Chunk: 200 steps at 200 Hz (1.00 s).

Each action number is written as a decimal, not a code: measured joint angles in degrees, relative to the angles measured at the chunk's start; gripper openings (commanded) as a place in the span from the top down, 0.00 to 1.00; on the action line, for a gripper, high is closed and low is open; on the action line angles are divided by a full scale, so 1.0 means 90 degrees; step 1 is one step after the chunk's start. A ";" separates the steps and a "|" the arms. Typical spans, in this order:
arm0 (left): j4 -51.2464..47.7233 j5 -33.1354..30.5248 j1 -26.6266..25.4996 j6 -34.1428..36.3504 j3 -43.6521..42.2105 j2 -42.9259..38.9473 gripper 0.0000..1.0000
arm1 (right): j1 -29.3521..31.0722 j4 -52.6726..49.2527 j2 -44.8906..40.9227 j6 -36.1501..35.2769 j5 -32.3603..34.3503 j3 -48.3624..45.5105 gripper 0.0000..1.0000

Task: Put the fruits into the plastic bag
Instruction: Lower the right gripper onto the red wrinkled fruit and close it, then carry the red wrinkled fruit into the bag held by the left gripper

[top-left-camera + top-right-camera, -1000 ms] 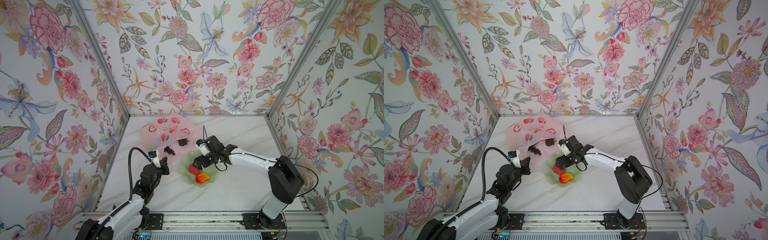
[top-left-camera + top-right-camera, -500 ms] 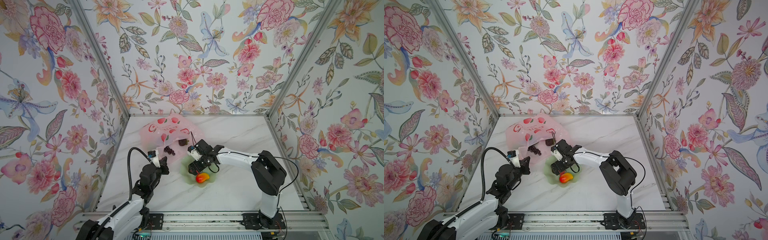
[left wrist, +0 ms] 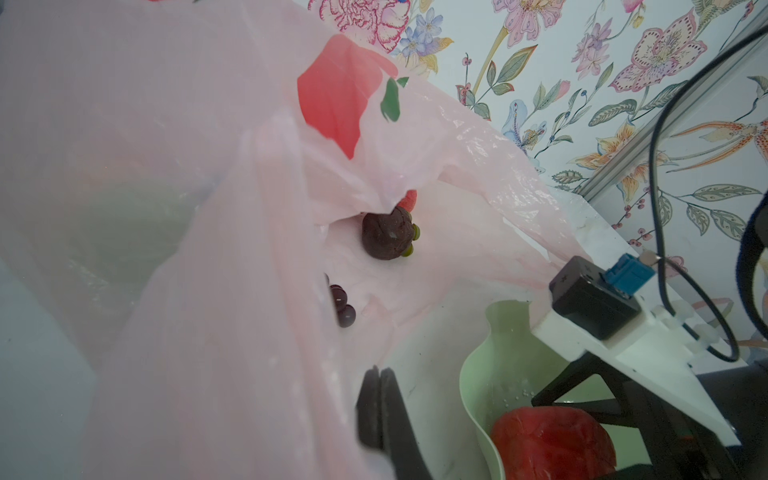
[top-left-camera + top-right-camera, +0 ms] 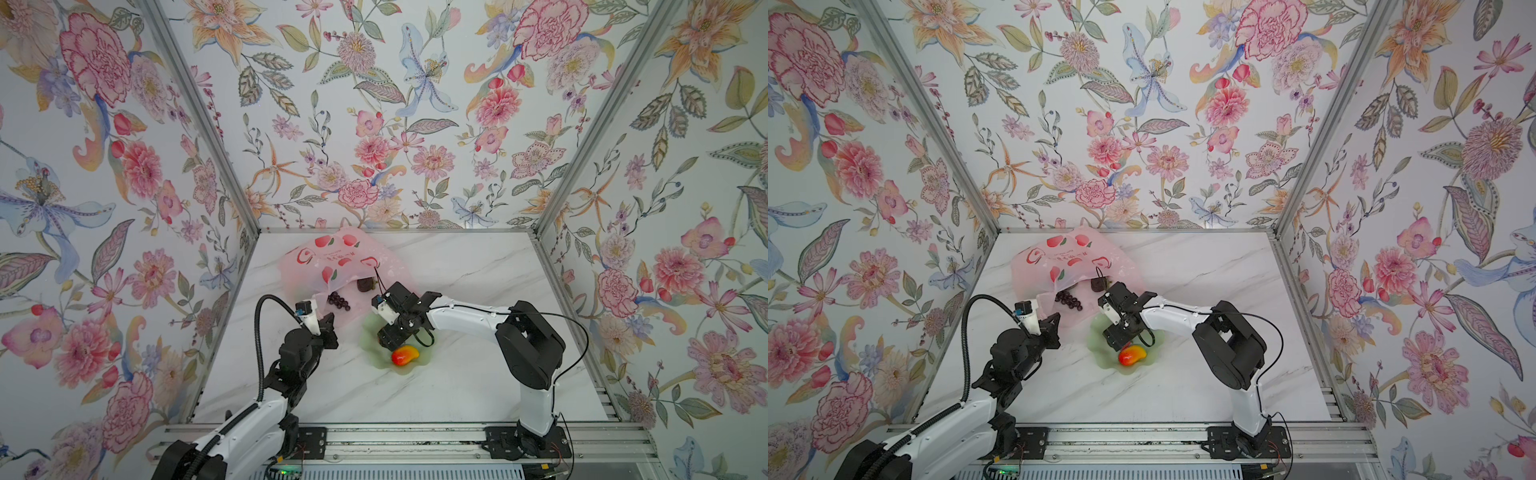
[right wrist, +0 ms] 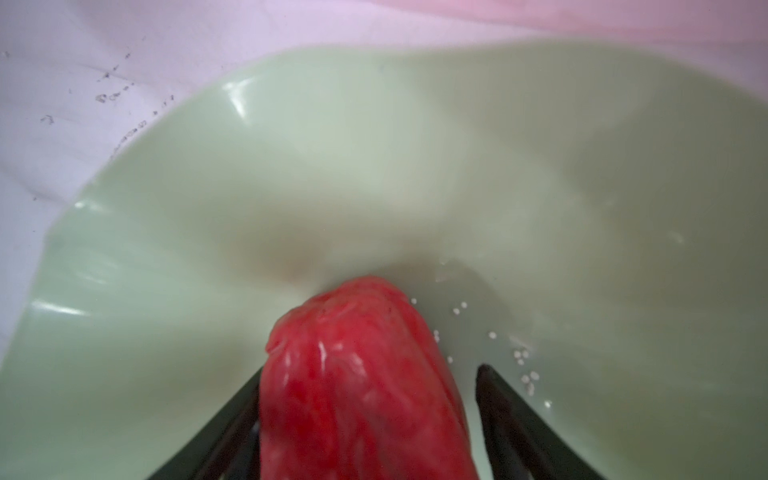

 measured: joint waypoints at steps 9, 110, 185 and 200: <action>0.0000 0.0000 0.0000 0.0002 0.0000 0.0000 1.00 | 0.0000 -0.0002 0.0000 0.0005 0.0002 0.0000 0.33; 0.0044 0.0000 0.0041 -0.0022 -0.0039 -0.0119 1.00 | -0.0418 0.0675 -0.0967 0.0379 -0.0306 -0.0644 0.54; 0.0051 0.0012 0.0119 -0.0070 -0.0049 -0.0119 1.00 | -0.1423 0.3259 -0.2188 0.2725 -0.2103 -0.2021 0.61; 0.0087 0.0046 0.0160 -0.0070 -0.0058 -0.0119 1.00 | -0.1496 0.3959 -0.2171 0.3475 -0.2399 -0.2212 0.61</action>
